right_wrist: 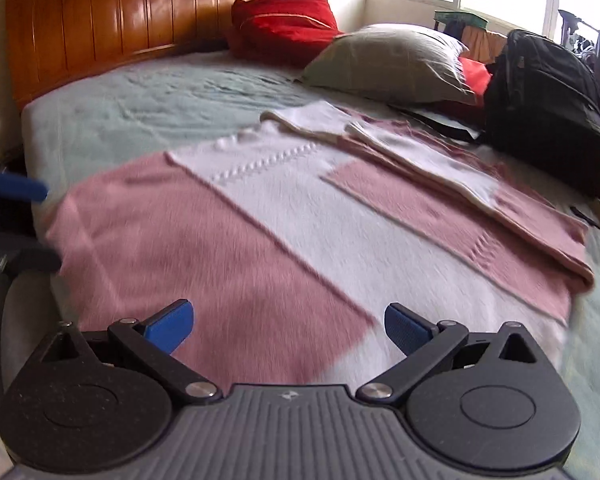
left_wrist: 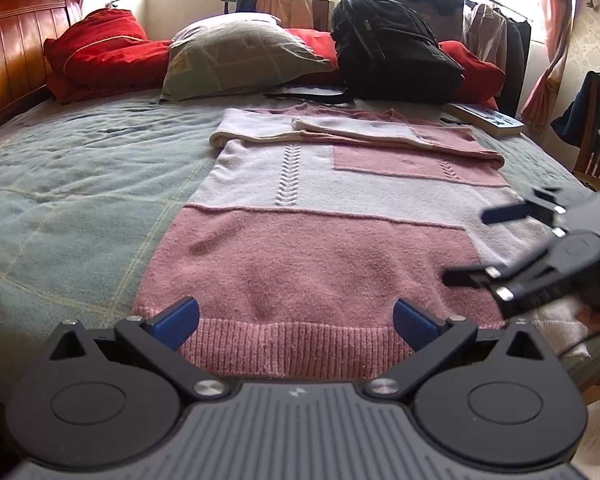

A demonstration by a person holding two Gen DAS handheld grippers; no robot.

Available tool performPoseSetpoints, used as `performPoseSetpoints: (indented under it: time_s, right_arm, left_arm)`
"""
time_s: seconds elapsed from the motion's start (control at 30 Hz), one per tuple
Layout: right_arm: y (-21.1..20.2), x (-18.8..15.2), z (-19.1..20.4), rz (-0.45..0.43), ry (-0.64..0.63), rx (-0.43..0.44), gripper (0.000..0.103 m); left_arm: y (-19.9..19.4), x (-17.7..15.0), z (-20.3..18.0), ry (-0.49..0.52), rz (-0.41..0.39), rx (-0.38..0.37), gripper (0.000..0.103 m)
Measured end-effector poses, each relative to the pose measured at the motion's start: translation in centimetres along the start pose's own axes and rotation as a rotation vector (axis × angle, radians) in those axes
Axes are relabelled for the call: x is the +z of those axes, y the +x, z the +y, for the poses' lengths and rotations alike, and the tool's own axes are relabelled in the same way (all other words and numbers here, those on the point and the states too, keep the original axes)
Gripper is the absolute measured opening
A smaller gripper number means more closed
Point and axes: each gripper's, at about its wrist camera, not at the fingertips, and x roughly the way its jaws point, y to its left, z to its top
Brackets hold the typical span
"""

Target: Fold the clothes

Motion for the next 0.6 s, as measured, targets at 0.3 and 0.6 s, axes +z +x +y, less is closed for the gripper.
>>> performPoseSetpoints:
  time_s: [0.3,0.6]
  right_arm:
    - [0.6,-2.4,1.2,0.066,-0.002,0.009,0.103]
    - [-3.7,-4.0,-3.3,0.031,0.105,-0.103,0.103]
  left_arm:
    - [0.6,-0.4,-0.4,0.009,0.03,0.0,0.102]
    - [1.7,0.6,-2.2,0.082,0.017,-0.059,0.102]
